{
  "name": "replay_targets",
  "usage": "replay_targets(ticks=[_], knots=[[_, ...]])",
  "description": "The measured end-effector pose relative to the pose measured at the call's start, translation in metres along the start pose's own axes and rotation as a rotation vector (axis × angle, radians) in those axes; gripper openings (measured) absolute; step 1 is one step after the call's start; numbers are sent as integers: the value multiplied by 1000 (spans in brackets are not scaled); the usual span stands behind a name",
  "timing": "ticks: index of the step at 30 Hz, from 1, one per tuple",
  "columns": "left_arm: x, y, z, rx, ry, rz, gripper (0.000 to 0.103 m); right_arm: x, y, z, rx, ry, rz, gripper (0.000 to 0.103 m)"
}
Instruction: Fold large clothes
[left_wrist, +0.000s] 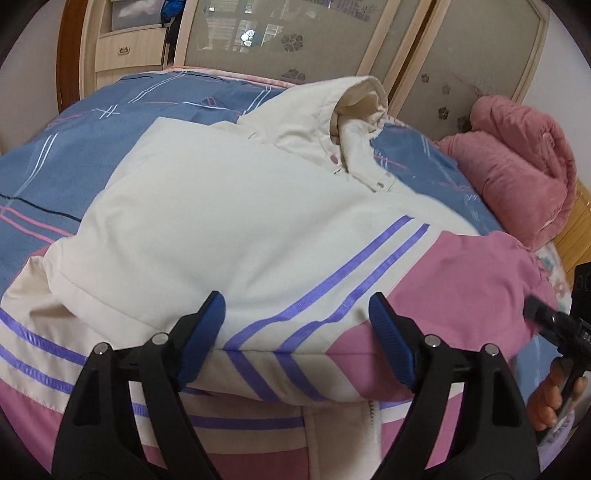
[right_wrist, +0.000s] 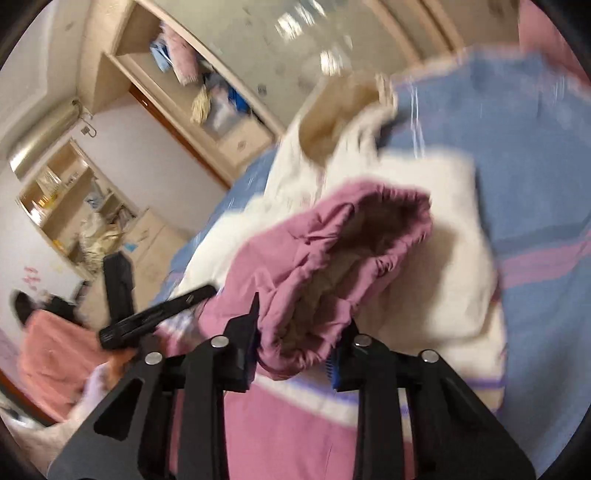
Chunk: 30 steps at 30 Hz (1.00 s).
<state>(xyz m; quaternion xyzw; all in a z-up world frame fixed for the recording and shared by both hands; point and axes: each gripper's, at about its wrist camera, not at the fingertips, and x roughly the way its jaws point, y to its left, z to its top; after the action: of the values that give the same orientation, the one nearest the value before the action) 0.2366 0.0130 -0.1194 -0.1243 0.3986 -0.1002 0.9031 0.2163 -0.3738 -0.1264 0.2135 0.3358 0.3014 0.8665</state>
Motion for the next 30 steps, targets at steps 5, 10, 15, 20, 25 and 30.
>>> replay_targets(ticks=[5,10,15,20,25,30], knots=[[-9,8,3,-65,-30,-49,82,19,-8,17,-46,-140,-296,28],[-3,8,2,-59,-6,3,83,49,-60,15,196,47,-216,39],[6,4,-5,-21,-5,51,86,17,-75,13,299,-51,-84,75],[20,-16,-13,88,-21,169,96,15,-77,11,431,-149,-18,72],[12,-31,2,53,-66,169,97,18,-46,21,250,-98,-179,45],[22,-38,27,-19,-42,173,97,26,-49,23,231,-84,-209,45]])
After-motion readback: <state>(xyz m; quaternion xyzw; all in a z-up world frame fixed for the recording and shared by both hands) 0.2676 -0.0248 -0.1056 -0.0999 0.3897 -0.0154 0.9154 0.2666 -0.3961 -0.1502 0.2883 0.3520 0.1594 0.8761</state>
